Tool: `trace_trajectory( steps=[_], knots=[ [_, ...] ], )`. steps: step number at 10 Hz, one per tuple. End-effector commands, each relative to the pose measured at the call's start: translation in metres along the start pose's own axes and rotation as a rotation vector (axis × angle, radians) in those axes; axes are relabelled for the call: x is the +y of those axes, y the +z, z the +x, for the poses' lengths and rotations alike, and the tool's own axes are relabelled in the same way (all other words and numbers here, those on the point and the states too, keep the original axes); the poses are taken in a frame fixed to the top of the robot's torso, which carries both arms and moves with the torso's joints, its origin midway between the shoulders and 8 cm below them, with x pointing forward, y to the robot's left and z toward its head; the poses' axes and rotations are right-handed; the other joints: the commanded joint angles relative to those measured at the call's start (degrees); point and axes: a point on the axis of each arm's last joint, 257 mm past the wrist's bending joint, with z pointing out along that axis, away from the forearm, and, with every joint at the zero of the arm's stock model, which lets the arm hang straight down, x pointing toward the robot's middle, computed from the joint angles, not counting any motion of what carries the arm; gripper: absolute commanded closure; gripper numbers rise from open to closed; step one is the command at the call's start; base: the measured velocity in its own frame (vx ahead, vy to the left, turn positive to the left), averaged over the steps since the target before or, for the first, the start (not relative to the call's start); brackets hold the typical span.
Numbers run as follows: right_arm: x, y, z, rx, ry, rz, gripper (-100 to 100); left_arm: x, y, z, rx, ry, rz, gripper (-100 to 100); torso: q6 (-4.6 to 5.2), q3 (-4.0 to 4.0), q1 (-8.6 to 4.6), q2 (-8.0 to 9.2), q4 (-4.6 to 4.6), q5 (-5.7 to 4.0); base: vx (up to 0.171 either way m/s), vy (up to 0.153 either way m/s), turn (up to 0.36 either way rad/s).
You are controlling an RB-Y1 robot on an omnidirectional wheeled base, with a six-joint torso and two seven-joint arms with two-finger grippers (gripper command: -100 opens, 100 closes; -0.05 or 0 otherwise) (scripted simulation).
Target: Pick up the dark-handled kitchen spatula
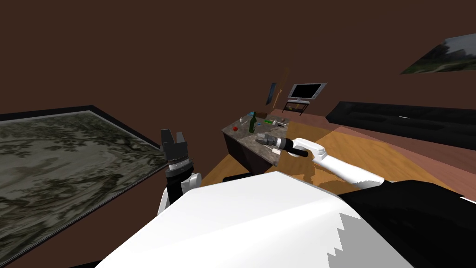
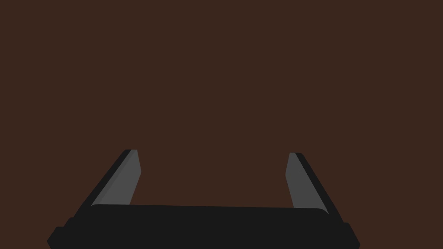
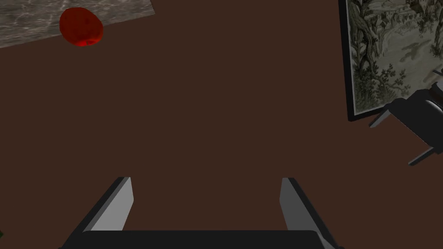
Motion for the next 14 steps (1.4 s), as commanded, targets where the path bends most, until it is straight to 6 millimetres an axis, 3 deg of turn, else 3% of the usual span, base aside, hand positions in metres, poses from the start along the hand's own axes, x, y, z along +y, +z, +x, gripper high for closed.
trace_trajectory(
  steps=[1, 4, 5, 6, 8, 9, 11, 12, 14],
  knots=[
    [-0.016, -0.008, 0.018, 0.081, -0.022, 0.024, -100, 0.0, 0.0, 0.0, 0.0, 0.0, 0.0, 0, 0.0, 0.0, 0.0, 0.0, 0.0, 0.0, 0.053, 0.036, 0.057],
    [-0.031, -0.022, 0.034, 0.17, -0.051, 0.048, -100, 0.0, 0.0, 0.0, 0.0, 0.0, 0.0, 0, 0.0, -0.01, 0.03, -0.03, -0.01, 0.0, 0.05, 0.034, 0.035],
    [-0.044, -0.034, 0.05, 0.239, -0.062, 0.072, -100, 0.0, 0.0, 0.0, 0.0, 0.0, 0.0, 0, 0.01, -0.01, 0.03, -0.01, 0.0, 0.0, 0.055, 0.036, 0.06],
    [-0.045, -0.036, 0.05, 0.247, -0.068, 0.073, -100, 0.0, 0.0, 0.0, 0.0, 0.0, 0.0, 0, 0.0, -0.01, 0.02, -0.03, -0.01, 0.0, 0.044, 0.028, 0.025],
    [-0.068, -0.066, 0.081, 0.387, -0.083, 0.118, -100, 0.0, 0.0, 0.0, 0.0, 0.0, 0.0, 0, 0.0, -0.01, 0.03, -0.01, 0.0, 0.0, 0.065, 0.039, 0.069],
    [-0.071, -0.07, 0.081, 0.398, -0.09, 0.125, -100, 0.0, 0.0, 0.0, 0.0, 0.0, 0.0, 0, 0.0, -0.06, 0.05, -0.1, -0.02, 0.0, 0.057, 0.03, 0.024],
    [-0.093, -0.109, 0.111, 0.536, -0.09, 0.176, -100, 0.0, 0.0, 0.0, 0.0, 0.0, 0.0, 0, 0.02, 0.01, 0.02, 0.02, 0.0, 0.0, 0.05, 0.042, 0.059],
    [-0.094, -0.111, 0.11, 0.543, -0.096, 0.178, -100, 0.0, 0.0, 0.0, 0.0, 0.0, 0.0, 0, 0.01, -0.01, 0.07, -0.02, 0.0, 0.01, 0.055, 0.033, 0.029],
    [-0.112, -0.157, 0.137, 0.681, -0.088, 0.228, -100, 0.0, 0.0, 0.0, 0.0, 0.0, 0.0, 0, 0.01, 0.0, 0.02, 0.0, 0.0, 0.0, 0.053, 0.034, 0.063]
  ],
)
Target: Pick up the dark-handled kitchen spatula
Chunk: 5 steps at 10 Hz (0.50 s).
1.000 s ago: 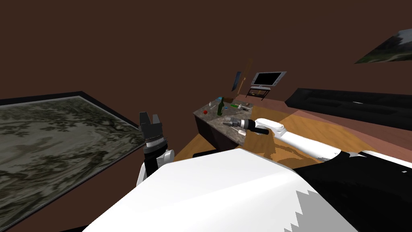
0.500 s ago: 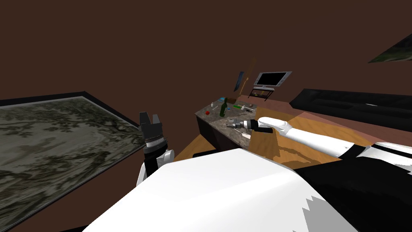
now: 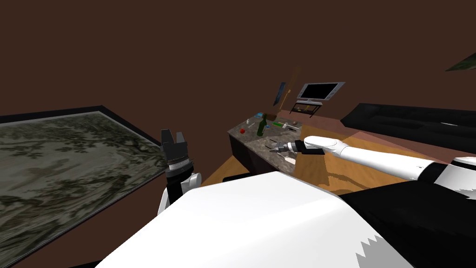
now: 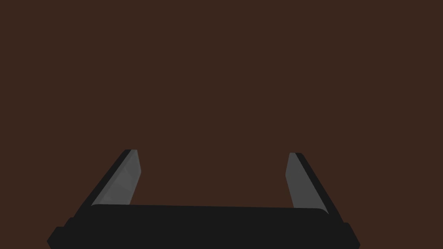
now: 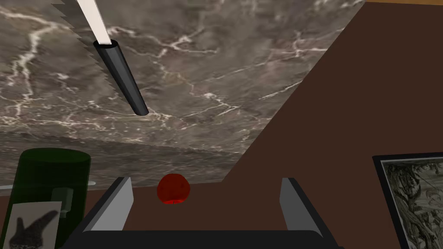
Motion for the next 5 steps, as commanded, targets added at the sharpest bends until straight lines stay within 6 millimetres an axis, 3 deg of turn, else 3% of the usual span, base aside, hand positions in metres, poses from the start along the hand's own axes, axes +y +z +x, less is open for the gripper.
trace_trajectory(
  steps=[1, 2, 3, 5],
  knots=[
    [-0.014, -0.017, 0.038, 0.107, 0.016, 0.029, -100, 0.0, 0.0, 0.0, 0.0, 0.0, 0.0, 0, 0.0, 0.0, 0.0, 0.0, 0.0, 0.0, 0.06, 0.041, 0.055],
    [-0.021, -0.028, 0.061, 0.171, 0.024, 0.045, -100, 0.0, 0.0, 0.0, 0.0, 0.0, 0.0, 0, 0.01, 0.0, 0.01, -0.01, 0.0, 0.01, 0.071, 0.031, 0.061],
    [-0.022, -0.029, 0.061, 0.172, 0.023, 0.046, -100, 0.0, 0.0, 0.0, 0.0, 0.0, 0.0, 0, 0.0, -0.02, -0.01, -0.04, -0.01, 0.0, 0.05, 0.018, 0.025],
    [-0.031, -0.051, 0.104, 0.285, 0.045, 0.071, -100, 0.0, 0.0, 0.0, 0.0, 0.0, 0.0, 0, 0.02, 0.05, -0.05, 0.08, 0.02, -0.01, 0.04, 0.022, 0.043]
  ],
)
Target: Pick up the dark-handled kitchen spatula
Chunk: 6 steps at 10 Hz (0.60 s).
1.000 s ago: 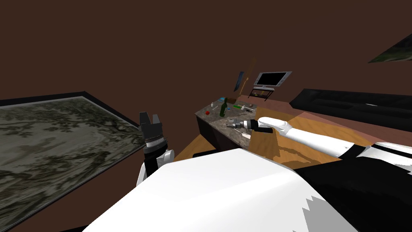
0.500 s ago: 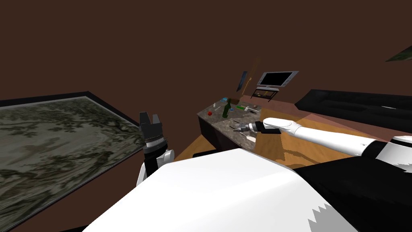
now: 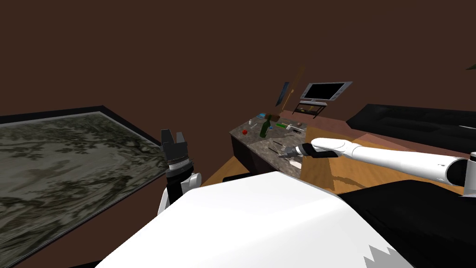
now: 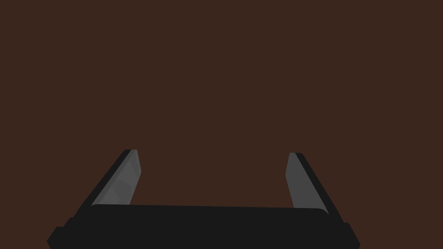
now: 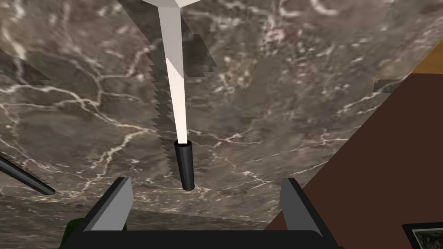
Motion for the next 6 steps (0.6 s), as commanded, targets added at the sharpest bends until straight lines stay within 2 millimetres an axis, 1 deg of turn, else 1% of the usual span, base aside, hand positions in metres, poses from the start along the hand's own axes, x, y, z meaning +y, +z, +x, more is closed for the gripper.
trace_trajectory(
  steps=[1, 3, 4, 5, 6],
  knots=[
    [-0.008, -0.01, 0.034, 0.084, 0.021, 0.015, -100, 0.0, 0.0, 0.0, 0.0, 0.0, 0.0, 0, 0.0, 0.0, 0.0, 0.0, 0.0, 0.0, 0.053, 0.033, 0.052],
    [-0.012, -0.02, 0.067, 0.163, 0.042, 0.025, -100, 0.0, 0.0, 0.0, 0.0, 0.0, 0.0, 0, 0.01, -0.01, 0.01, -0.01, 0.0, 0.01, 0.038, 0.026, 0.032],
    [-0.012, -0.02, 0.067, 0.163, 0.042, 0.025, -100, 0.0, 0.0, 0.0, 0.0, 0.0, 0.0, 0, 0.02, 0.03, 0.0, 0.06, 0.01, 0.01, 0.014, 0.008, 0.005],
    [-0.013, -0.027, 0.088, 0.21, 0.056, 0.028, -100, 0.0, 0.0, 0.0, 0.0, 0.0, 0.0, 0, 0.0, 0.05, -0.05, 0.1, 0.02, -0.01, 0.021, 0.009, 0.03],
    [-0.013, -0.024, 0.078, 0.185, 0.049, 0.029, -100, 0.0, 0.0, 0.0, 0.0, 0.0, 0.0, 0, 0.01, 0.06, -0.07, 0.1, 0.02, -0.02, 0.011, 0.004, 0.004]
  ],
)
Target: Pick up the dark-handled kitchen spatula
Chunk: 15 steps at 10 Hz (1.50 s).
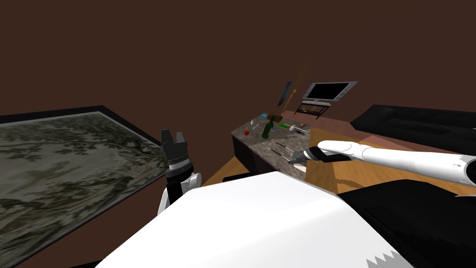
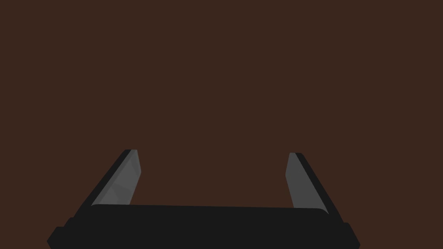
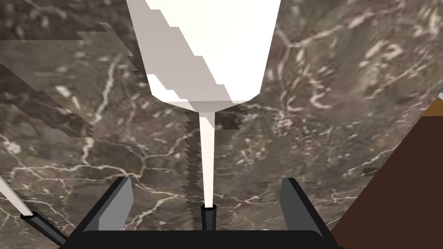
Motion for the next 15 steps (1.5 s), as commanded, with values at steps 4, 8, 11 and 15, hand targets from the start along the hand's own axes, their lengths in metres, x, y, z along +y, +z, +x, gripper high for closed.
trace_trajectory(
  steps=[4, 8, 11, 15],
  knots=[
    [-0.01, 0.006, 0.009, -0.003, 0.029, 0.013, -100, 0.0, 0.0, 0.0, 0.0, 0.0, 0.0, 0, -0.02, 0.09, 0.04, 0.17, 0.03, 0.0, -0.027, 0.01, 0.083],
    [-0.018, 0.012, 0.019, -0.004, 0.06, 0.023, -100, 0.0, 0.0, 0.0, 0.0, 0.0, 0.0, 0, 0.0, 0.1, 0.03, 0.17, 0.04, 0.01, -0.033, 0.015, 0.079],
    [-0.021, 0.013, 0.022, -0.005, 0.071, 0.028, -100, 0.0, 0.0, 0.0, 0.0, 0.0, 0.0, 0, 0.0, 0.07, -0.04, 0.14, 0.01, -0.08, -0.024, 0.009, 0.054],
    [-0.021, 0.013, 0.023, -0.005, 0.071, 0.027, 100, 0.0, 0.0, 0.0, 0.0, 0.0, 0.0, 0, 0.0, -0.03, -0.19, -0.01, -0.04, -0.13, 0.0, 0.0, 0.0]
  ],
)
